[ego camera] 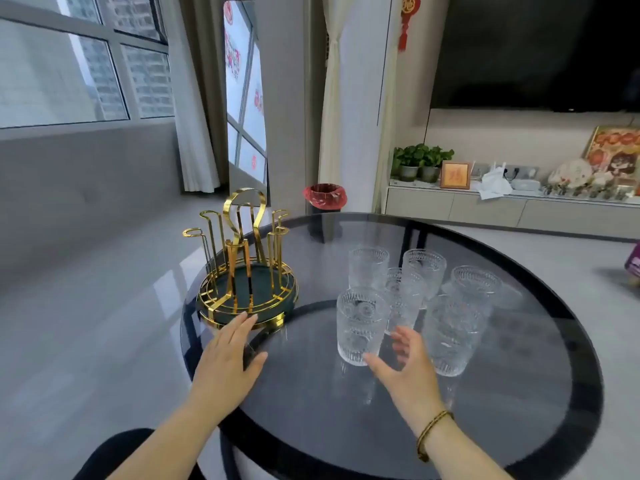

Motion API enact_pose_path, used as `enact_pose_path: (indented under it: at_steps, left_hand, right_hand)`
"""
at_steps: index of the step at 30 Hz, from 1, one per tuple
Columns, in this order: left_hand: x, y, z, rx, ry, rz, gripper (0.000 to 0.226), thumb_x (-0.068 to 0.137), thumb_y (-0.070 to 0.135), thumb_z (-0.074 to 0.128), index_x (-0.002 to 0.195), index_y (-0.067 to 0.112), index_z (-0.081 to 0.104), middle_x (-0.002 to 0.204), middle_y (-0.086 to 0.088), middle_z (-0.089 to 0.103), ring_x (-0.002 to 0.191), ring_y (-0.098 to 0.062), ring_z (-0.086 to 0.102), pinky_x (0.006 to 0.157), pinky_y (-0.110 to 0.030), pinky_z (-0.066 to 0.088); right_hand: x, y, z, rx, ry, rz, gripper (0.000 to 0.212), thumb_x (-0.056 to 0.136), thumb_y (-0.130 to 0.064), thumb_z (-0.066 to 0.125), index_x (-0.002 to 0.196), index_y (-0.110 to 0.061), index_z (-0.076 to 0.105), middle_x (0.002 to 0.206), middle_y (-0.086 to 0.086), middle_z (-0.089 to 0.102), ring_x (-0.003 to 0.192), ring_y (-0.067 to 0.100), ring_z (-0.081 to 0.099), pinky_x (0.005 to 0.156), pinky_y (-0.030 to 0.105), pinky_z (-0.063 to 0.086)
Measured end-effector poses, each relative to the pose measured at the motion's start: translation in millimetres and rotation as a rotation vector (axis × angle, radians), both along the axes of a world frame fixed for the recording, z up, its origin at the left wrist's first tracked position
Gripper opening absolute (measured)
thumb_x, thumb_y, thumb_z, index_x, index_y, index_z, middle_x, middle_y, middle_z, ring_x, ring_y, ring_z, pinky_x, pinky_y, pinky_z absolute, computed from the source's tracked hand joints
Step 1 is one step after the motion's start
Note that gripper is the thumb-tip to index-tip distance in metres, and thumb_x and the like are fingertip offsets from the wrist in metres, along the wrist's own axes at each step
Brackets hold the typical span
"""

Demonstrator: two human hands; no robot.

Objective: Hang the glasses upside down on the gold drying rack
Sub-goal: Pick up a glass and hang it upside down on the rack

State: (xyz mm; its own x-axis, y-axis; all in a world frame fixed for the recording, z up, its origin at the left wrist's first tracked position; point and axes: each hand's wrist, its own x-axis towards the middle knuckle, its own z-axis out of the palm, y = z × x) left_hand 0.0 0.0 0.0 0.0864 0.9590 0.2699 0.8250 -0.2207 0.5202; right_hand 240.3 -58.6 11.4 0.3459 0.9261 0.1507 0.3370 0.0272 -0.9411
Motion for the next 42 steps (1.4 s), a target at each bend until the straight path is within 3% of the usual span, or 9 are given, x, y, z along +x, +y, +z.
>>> enact_pose_path:
  at_steps: [6, 10, 16, 22, 26, 31, 34, 37, 42]
  left_hand:
    - [-10, 14, -18, 0.035, 0.031, 0.145, 0.076, 0.085, 0.039, 0.053, 0.141, 0.017, 0.007, 0.154, -0.007, 0.01, 0.142, -0.024, 0.007, 0.114, -0.038, 0.007]
    - [-14, 21, -24, 0.006, 0.097, 0.119, 0.076, 0.087, 0.047, 0.043, 0.141, 0.021, -0.003, 0.155, -0.004, 0.0, 0.142, -0.02, -0.003, 0.114, -0.034, -0.002]
    - [-13, 26, -22, -0.087, 0.102, 0.082, 0.071, 0.087, 0.049, 0.039, 0.141, 0.025, -0.001, 0.155, 0.001, 0.003, 0.142, -0.017, 0.0, 0.115, -0.034, -0.001]
    - [-26, 33, -12, -0.027, -0.082, 0.16, 0.071, 0.087, 0.038, 0.049, 0.141, 0.02, 0.007, 0.154, -0.003, 0.009, 0.142, -0.021, 0.007, 0.116, -0.038, 0.007]
    - [-30, 47, -7, -0.062, -0.093, 0.166, 0.071, 0.088, 0.039, 0.047, 0.141, 0.021, 0.004, 0.155, -0.002, 0.006, 0.142, -0.022, 0.005, 0.116, -0.039, 0.006]
    - [-34, 68, -5, -0.086, -0.085, 0.153, 0.068, 0.089, 0.042, 0.043, 0.141, 0.022, 0.004, 0.155, -0.002, 0.005, 0.142, -0.021, 0.003, 0.116, -0.037, 0.003]
    - [-41, 75, -7, -0.126, -0.068, 0.189, 0.066, 0.089, 0.045, 0.038, 0.141, 0.021, 0.004, 0.155, -0.002, 0.005, 0.142, -0.019, 0.002, 0.116, -0.037, 0.004]
    - [-42, 79, -11, -0.135, -0.042, 0.195, 0.067, 0.088, 0.049, 0.036, 0.141, 0.022, 0.004, 0.155, -0.001, 0.003, 0.142, -0.018, 0.0, 0.115, -0.037, 0.005]
    - [-42, 81, -11, -0.141, -0.023, 0.197, 0.068, 0.088, 0.05, 0.035, 0.141, 0.023, 0.003, 0.155, 0.001, 0.001, 0.142, -0.017, -0.002, 0.115, -0.036, 0.005]
  right_hand:
    - [-9, 23, -12, -0.128, -0.09, 0.087, 0.083, 0.063, -0.026, 0.076, 0.131, -0.02, 0.027, 0.116, -0.011, 0.043, 0.11, 0.006, 0.039, 0.096, 0.022, 0.03]
    - [-15, 42, -18, -0.165, -0.106, 0.037, 0.087, 0.061, -0.028, 0.077, 0.13, -0.018, 0.024, 0.13, 0.002, 0.049, 0.118, 0.021, 0.046, 0.103, 0.041, 0.037]
    - [-20, 52, -21, -0.165, -0.137, -0.014, 0.076, 0.058, -0.035, 0.077, 0.118, -0.021, 0.032, 0.113, 0.0, 0.055, 0.101, 0.021, 0.053, 0.084, 0.029, 0.043]
    - [-23, 50, -6, -0.05, -0.055, 0.029, 0.062, 0.059, -0.021, 0.077, 0.101, -0.035, 0.034, 0.102, -0.012, 0.048, 0.094, 0.01, 0.047, 0.079, 0.022, 0.035]
    - [-33, 59, 22, 0.035, -0.051, 0.065, 0.066, 0.063, -0.017, 0.075, 0.116, -0.023, 0.037, 0.115, -0.007, 0.043, 0.107, 0.009, 0.041, 0.09, 0.023, 0.032]
    - [-31, 82, 71, 0.124, -0.045, 0.065, 0.061, 0.067, -0.016, 0.073, 0.115, -0.025, 0.037, 0.117, -0.005, 0.043, 0.106, 0.014, 0.044, 0.088, 0.029, 0.041]
    - [-25, 99, 99, 0.155, -0.115, 0.036, 0.061, 0.066, -0.019, 0.073, 0.116, -0.019, 0.039, 0.115, 0.0, 0.045, 0.103, 0.015, 0.045, 0.074, 0.018, 0.039]
    - [-20, 121, 127, 0.146, -0.162, 0.011, 0.064, 0.066, -0.022, 0.073, 0.118, -0.016, 0.036, 0.11, 0.002, 0.044, 0.095, 0.016, 0.045, 0.069, 0.02, 0.038]
    - [-20, 167, 171, 0.09, -0.279, 0.062, 0.072, 0.068, -0.027, 0.072, 0.125, -0.014, 0.03, 0.122, 0.006, 0.042, 0.1, 0.015, 0.04, 0.084, 0.027, 0.034]
